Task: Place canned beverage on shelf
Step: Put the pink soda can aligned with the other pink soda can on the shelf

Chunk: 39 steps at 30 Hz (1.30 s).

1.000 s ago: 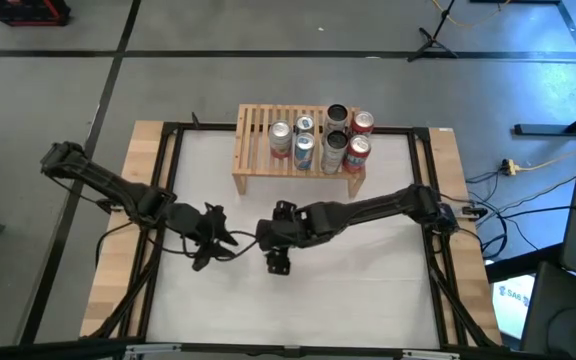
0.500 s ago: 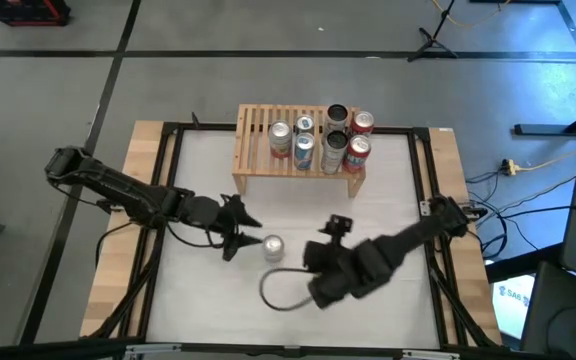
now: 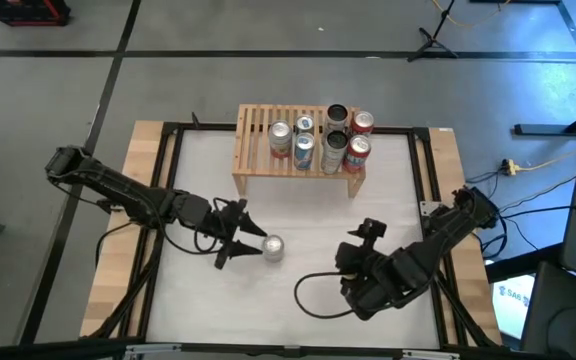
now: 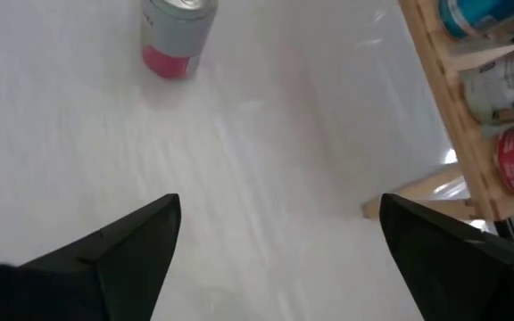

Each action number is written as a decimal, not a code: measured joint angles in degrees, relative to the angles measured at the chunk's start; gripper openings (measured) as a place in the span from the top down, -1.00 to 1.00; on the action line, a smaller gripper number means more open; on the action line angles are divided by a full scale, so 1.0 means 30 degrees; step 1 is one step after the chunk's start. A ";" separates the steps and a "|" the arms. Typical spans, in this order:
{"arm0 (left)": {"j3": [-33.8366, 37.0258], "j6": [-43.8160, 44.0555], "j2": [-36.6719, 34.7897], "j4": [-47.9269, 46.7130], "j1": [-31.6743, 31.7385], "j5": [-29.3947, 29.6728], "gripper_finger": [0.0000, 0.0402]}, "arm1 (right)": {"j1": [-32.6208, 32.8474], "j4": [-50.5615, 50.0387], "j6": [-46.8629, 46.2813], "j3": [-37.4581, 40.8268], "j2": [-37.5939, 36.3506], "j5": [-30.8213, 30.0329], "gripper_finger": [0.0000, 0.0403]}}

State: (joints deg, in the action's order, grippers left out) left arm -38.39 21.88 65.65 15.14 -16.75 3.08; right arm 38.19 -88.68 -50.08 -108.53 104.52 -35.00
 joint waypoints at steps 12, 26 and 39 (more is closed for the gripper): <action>0.0000 0.1059 0.0584 -0.1118 0.0267 0.1421 -0.74 | 0.0388 0.0131 -0.0366 0.0385 -0.0076 0.0015 -0.85; -0.0320 0.4186 0.0858 0.2127 0.0080 0.1767 -0.92 | 0.0420 -0.0453 -0.3748 0.0385 -0.0076 0.1019 -0.85; -0.7718 0.2212 0.4414 -1.0756 -0.0095 0.1688 -0.92 | 0.0955 -0.0442 -0.2875 0.3961 -0.2654 -0.1367 -0.85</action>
State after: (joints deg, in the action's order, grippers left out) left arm -61.55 28.51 78.89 -17.13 -17.04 8.14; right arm 41.06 -90.01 -58.71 -96.64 96.56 -39.10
